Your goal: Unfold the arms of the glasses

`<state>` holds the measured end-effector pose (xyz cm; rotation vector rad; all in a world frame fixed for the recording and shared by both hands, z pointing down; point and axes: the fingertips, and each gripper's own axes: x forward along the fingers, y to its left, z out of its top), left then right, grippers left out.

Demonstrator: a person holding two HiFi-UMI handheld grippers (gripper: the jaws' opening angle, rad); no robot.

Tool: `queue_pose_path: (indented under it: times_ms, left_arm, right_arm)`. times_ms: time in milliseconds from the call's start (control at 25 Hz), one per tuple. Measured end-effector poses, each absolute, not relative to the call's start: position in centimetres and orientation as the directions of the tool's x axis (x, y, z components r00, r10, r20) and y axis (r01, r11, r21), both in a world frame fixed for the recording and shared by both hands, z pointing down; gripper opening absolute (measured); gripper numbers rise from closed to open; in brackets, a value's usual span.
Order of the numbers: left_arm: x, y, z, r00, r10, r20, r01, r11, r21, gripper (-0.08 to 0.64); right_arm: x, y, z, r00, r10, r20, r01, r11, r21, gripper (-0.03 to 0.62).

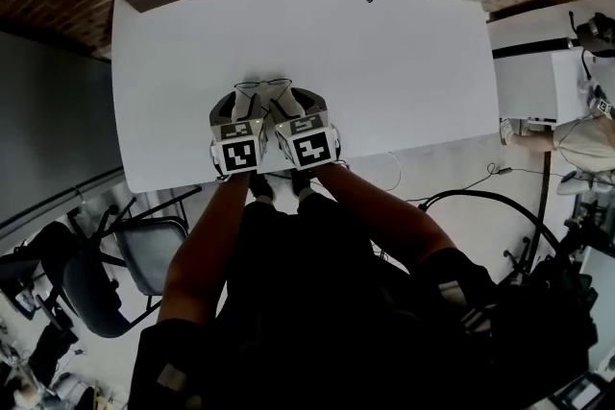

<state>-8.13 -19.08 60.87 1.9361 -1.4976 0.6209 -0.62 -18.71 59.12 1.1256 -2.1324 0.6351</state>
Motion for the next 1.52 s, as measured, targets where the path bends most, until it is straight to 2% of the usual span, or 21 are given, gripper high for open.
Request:
queue_pose_path:
  times_ms: [120,320,480,800,1520]
  left_arm:
    - [-7.8,-19.4,61.4,0.223,-0.675,0.704,-0.974,-0.176,0.140,0.185]
    - [-7.6,-19.3,62.7,0.248,-0.647,0.721,-0.969,-0.155,0.194,0.186]
    - [-7.6,-19.7,62.7,0.288,-0.638,0.714,-0.958,-0.194,0.212,0.185]
    - [-8.1,-19.0,63.0,0.282,-0.614,0.737,-0.941,-0.327,0.088,0.186]
    - [-11.3,-18.3,62.4,0.287,-0.618,0.732,-0.947,-0.296,0.122,0.184]
  right_arm:
    - [-0.1,-18.9,59.8,-0.404,-0.536,0.741,-0.874,0.464,-0.140,0.177]
    - [0.5,-19.1,61.9,-0.394,-0.511,0.764,-0.895,0.402,-0.192,0.181]
    - [0.3,-19.6,62.1,-0.419,-0.509,0.752,-0.879,0.433,-0.197,0.186]
    - [0.3,-19.4,62.1,-0.467,-0.465,0.752,-0.850,0.472,-0.236,0.186]
    - [2.3,-19.8,62.1,-0.491,-0.422,0.762,-0.801,0.563,-0.203,0.186]
